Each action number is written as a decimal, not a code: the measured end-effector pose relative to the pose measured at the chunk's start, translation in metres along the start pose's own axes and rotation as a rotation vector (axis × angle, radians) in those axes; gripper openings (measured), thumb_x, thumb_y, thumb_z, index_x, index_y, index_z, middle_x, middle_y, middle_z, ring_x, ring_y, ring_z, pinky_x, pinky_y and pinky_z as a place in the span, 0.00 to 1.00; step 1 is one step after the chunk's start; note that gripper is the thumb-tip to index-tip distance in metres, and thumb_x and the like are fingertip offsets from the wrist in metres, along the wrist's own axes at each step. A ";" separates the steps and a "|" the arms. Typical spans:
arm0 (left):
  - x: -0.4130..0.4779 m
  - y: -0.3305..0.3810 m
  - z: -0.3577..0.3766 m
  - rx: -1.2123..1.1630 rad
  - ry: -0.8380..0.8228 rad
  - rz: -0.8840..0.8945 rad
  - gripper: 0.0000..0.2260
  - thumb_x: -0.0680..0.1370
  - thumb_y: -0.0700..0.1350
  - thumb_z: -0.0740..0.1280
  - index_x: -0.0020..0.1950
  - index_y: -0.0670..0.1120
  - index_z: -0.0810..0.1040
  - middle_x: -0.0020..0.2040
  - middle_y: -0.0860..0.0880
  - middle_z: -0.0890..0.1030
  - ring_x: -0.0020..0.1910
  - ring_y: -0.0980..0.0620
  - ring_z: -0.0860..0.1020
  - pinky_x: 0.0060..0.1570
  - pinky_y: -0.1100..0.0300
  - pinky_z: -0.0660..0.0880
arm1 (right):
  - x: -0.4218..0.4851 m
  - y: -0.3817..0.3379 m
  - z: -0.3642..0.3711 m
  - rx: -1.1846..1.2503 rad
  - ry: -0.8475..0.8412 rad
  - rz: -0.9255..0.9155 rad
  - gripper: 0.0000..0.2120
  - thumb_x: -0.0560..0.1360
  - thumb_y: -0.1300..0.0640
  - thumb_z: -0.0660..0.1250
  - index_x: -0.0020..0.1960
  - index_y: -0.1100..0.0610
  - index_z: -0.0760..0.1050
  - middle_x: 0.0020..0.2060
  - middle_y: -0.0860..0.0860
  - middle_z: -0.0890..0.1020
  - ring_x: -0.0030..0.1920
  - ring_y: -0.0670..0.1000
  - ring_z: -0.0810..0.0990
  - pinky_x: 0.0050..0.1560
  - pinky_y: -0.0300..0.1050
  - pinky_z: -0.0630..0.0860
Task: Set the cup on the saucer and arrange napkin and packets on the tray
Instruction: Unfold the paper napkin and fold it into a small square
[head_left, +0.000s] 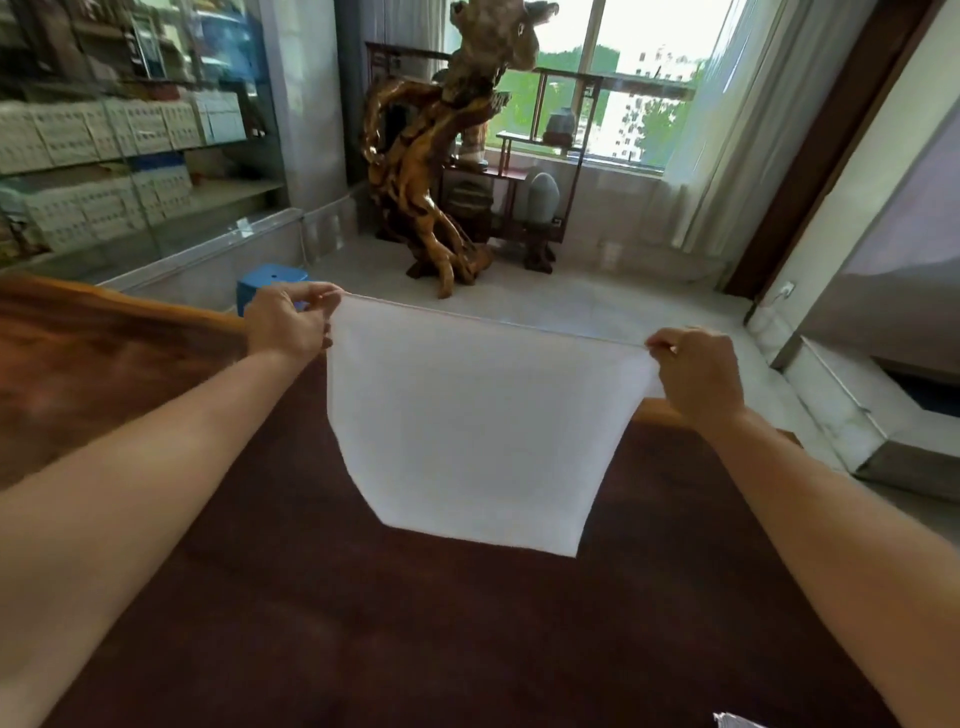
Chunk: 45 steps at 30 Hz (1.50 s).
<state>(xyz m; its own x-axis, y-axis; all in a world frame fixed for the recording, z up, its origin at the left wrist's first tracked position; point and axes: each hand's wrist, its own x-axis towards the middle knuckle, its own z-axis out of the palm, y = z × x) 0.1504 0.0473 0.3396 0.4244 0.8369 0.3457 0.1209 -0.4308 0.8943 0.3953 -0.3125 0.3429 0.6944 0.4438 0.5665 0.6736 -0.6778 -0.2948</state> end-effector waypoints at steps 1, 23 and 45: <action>0.002 0.004 -0.002 -0.044 -0.006 -0.017 0.07 0.78 0.44 0.72 0.54 0.46 0.85 0.42 0.44 0.84 0.25 0.57 0.78 0.26 0.66 0.79 | 0.004 0.000 -0.005 0.030 0.028 0.005 0.09 0.76 0.66 0.67 0.51 0.60 0.85 0.47 0.58 0.86 0.48 0.59 0.83 0.53 0.47 0.76; -0.343 -0.228 -0.075 0.314 -0.531 -0.842 0.04 0.76 0.42 0.74 0.50 0.48 0.86 0.42 0.46 0.85 0.41 0.48 0.84 0.28 0.58 0.80 | -0.375 0.063 0.086 0.000 -0.945 0.458 0.13 0.77 0.62 0.66 0.40 0.47 0.82 0.39 0.48 0.83 0.39 0.48 0.80 0.39 0.44 0.76; -0.228 -0.309 0.006 0.564 -0.390 -0.791 0.07 0.81 0.49 0.64 0.50 0.48 0.79 0.48 0.48 0.82 0.49 0.46 0.79 0.48 0.49 0.78 | -0.250 0.056 0.230 0.108 -0.839 0.675 0.05 0.78 0.58 0.68 0.52 0.56 0.82 0.45 0.50 0.83 0.45 0.48 0.79 0.41 0.41 0.73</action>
<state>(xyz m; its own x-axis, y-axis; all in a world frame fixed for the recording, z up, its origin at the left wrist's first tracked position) 0.0215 -0.0120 -0.0173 0.2896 0.8250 -0.4852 0.8488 0.0129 0.5285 0.3178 -0.3263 0.0078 0.8546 0.2857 -0.4337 0.0773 -0.8957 -0.4378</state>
